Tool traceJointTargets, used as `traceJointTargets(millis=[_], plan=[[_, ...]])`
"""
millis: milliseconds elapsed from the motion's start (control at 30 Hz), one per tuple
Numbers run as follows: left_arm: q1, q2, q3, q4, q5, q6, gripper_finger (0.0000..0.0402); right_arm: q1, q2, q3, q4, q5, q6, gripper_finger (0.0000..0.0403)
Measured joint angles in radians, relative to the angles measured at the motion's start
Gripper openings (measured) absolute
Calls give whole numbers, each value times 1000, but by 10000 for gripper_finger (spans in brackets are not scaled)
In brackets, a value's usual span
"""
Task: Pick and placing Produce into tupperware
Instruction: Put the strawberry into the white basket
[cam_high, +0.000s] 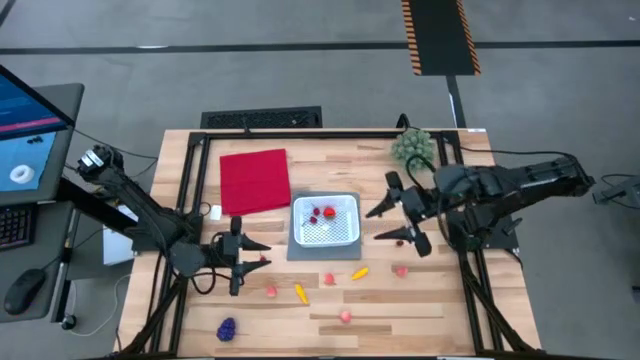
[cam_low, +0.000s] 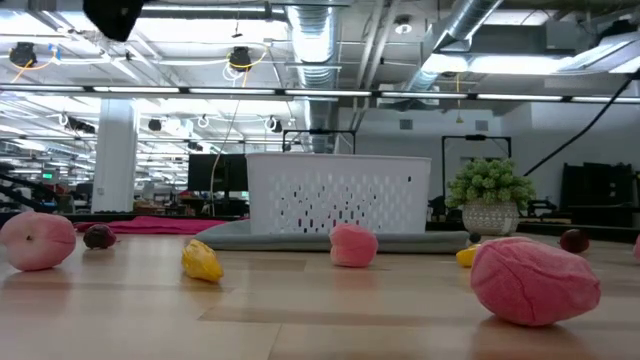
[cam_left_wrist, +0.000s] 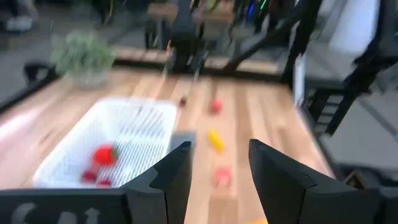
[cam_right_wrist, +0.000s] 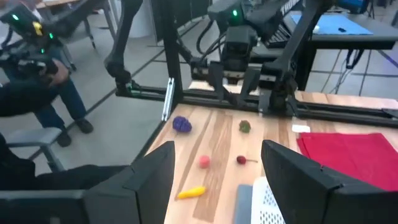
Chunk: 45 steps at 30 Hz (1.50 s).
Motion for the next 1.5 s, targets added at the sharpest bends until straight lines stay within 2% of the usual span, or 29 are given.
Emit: traceJointTargets(millis=[133, 267, 367, 533, 700, 833, 1067, 1267, 1500], plan=[[0, -27, 89, -339, 29, -143, 150, 41, -36, -52, 2, 50, 16, 265], [0, -25, 144, -573, 75, -203, 150, 62, -50, -84, 0, 82, 28, 265], [0, -25, 155, -666, 113, -234, 150, 67, -50, -85, 2, 84, 42, 265], [9, -14, 157, -849, 215, -444, 150, 67, -31, -87, 3, 84, 45, 265], [12, 10, 157, -991, 307, -552, 150, 65, -1, -86, 21, 84, 45, 265], [12, 48, 157, -1103, 439, -619, 142, 65, 27, -86, 19, 83, 59, 265], [7, 136, 157, -1112, 582, -615, 131, 65, 71, -86, 19, 83, 64, 265], [1, 216, 157, -1069, 586, -612, 130, 67, 92, -85, 32, 82, 67, 265], [-4, 328, 157, -1092, 585, -584, 130, 67, 92, -85, 31, 79, 68, 265]])
